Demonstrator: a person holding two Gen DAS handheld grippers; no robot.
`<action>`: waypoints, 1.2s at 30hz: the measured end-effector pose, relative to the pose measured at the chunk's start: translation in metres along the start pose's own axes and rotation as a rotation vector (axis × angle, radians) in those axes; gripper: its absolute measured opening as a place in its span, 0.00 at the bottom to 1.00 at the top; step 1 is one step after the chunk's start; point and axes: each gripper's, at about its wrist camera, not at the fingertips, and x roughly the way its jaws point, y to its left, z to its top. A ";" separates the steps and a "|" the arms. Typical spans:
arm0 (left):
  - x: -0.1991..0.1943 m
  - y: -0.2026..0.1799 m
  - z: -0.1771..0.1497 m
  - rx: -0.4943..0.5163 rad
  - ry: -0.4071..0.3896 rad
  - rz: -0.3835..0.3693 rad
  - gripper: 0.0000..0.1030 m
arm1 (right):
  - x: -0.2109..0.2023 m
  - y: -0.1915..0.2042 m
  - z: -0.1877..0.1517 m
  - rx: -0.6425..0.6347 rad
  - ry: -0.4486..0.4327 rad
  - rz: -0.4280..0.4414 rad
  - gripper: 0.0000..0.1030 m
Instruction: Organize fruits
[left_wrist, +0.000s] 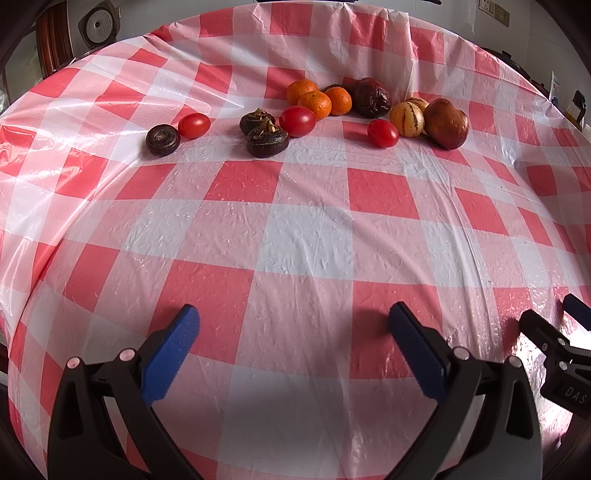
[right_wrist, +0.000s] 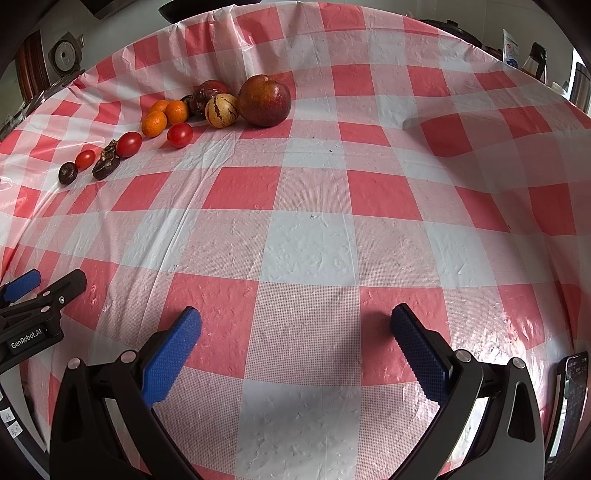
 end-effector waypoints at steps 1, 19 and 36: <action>0.000 0.000 0.000 0.000 0.000 0.000 0.99 | 0.000 0.000 0.000 0.000 0.000 0.000 0.96; 0.000 0.000 0.000 0.000 0.000 0.000 0.99 | 0.000 0.000 0.000 0.000 0.000 0.000 0.96; -0.003 0.000 0.002 0.063 0.040 -0.044 0.99 | 0.003 -0.003 0.004 -0.032 0.065 0.021 0.96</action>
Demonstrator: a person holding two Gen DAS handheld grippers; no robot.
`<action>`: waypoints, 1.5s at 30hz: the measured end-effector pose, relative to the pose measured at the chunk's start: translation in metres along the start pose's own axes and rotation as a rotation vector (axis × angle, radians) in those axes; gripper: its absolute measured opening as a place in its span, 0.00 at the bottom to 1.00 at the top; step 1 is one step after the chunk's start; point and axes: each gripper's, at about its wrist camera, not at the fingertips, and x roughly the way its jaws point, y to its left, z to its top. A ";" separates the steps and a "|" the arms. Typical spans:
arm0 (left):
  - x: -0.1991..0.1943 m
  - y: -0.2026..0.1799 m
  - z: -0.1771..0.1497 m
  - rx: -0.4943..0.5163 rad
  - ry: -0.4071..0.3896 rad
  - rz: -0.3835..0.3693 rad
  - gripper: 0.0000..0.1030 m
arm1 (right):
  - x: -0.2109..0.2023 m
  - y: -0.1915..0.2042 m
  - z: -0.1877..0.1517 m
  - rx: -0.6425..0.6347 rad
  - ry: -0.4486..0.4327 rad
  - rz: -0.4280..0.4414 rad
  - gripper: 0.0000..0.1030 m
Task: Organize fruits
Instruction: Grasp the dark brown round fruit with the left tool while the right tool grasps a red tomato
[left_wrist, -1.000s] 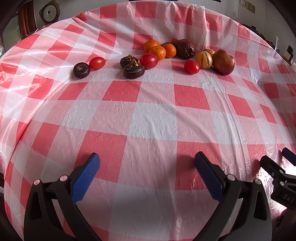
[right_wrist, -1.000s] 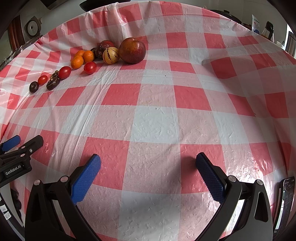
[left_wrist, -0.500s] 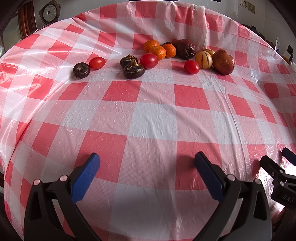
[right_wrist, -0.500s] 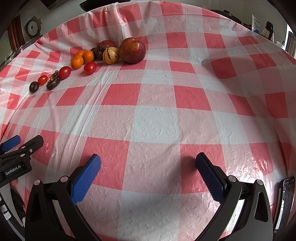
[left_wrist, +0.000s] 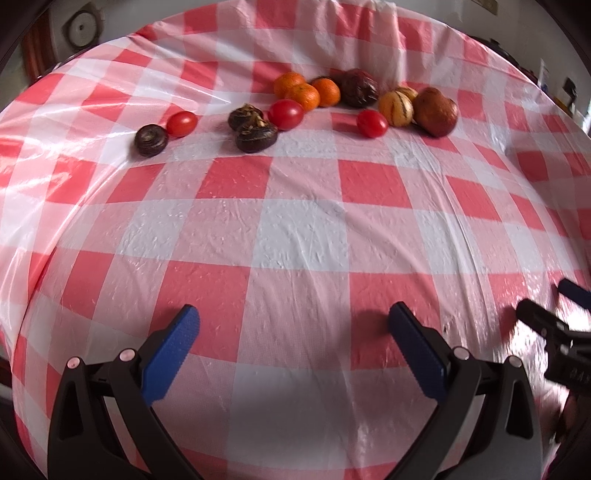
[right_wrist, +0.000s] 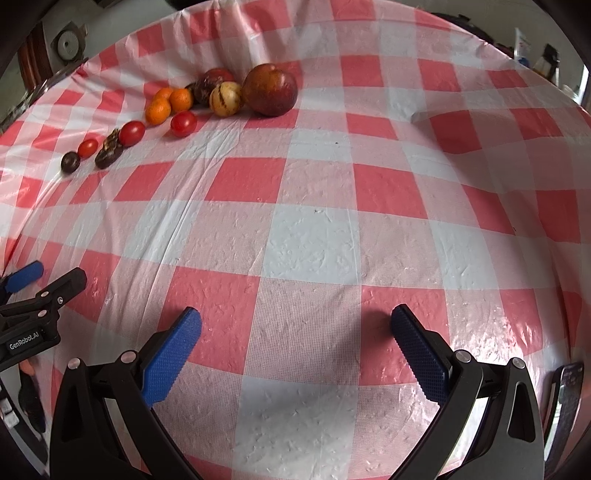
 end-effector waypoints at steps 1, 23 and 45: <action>0.000 0.001 0.000 0.013 0.003 -0.011 0.99 | 0.001 0.000 0.001 -0.005 0.004 0.002 0.96; 0.016 0.098 0.044 -0.113 -0.083 0.049 0.99 | 0.080 0.098 0.133 -0.079 -0.094 0.192 0.68; 0.080 0.044 0.127 -0.025 -0.064 -0.024 0.55 | 0.109 0.120 0.160 -0.075 -0.115 0.225 0.31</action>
